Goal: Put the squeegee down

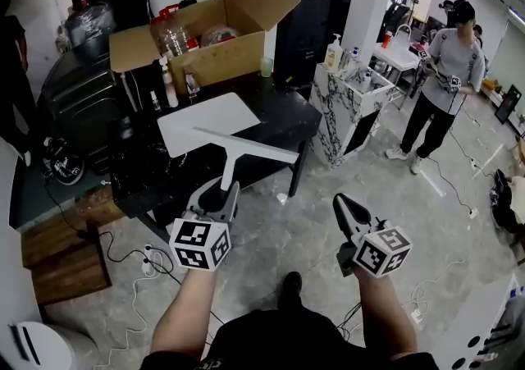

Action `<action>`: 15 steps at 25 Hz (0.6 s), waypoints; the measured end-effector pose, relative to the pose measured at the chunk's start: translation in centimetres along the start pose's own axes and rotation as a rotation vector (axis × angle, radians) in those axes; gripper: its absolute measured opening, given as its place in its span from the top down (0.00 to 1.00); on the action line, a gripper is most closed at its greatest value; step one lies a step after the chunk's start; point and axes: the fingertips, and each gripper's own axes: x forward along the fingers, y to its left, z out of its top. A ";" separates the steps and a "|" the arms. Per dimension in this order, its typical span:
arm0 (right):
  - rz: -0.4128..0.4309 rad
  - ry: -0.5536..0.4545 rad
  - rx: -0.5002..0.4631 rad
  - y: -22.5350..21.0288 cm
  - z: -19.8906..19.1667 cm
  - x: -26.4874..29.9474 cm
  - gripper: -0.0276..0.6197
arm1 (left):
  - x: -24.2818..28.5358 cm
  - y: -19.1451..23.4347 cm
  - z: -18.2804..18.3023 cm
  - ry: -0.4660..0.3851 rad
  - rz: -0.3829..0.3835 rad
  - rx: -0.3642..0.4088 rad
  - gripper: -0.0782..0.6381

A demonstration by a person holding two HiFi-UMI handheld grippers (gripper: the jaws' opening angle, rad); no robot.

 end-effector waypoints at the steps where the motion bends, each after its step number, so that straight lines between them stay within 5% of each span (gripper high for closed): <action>1: 0.008 0.001 0.003 -0.2 0.0 0.4 0.95 | 0.3 0.2 0.0 0.003 0.005 0.003 0.75; 15: 0.018 0.069 0.064 -10.8 -1.6 7.1 0.95 | 12.3 0.4 -2.4 0.093 0.018 0.005 0.75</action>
